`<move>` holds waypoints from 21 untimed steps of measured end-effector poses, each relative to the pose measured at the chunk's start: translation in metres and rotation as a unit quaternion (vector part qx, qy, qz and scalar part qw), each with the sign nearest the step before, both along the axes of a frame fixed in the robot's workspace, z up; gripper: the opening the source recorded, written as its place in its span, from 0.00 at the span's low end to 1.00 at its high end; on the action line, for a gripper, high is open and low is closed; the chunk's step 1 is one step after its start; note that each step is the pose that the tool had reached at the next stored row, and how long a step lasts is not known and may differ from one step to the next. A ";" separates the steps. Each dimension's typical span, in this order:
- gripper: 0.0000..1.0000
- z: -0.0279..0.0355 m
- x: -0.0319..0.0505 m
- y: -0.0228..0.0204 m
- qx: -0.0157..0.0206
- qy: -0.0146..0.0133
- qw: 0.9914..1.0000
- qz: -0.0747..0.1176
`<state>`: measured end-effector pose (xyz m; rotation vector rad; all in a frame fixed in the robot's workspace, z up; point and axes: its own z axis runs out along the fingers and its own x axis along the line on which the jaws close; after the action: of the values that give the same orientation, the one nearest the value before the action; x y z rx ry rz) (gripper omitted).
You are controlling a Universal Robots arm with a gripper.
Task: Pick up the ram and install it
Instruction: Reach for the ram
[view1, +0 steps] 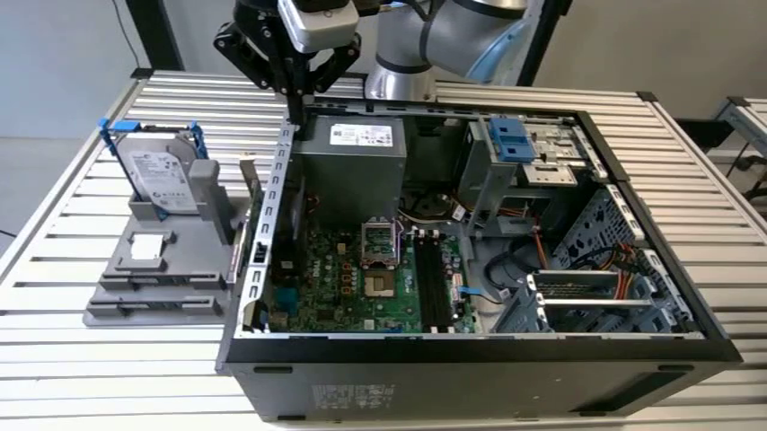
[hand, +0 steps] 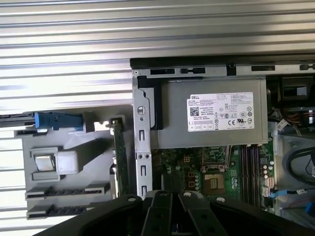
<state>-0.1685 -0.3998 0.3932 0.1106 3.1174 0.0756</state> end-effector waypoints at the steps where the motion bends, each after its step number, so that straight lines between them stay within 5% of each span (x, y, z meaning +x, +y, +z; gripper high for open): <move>1: 0.00 0.0001 -0.0023 0.0000 0.000 0.000 1.000 0.000; 21: 0.00 0.0001 -0.0566 -0.0001 0.000 0.000 1.000 0.000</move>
<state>-0.2250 -0.3999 0.3933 0.1107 3.1175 0.0756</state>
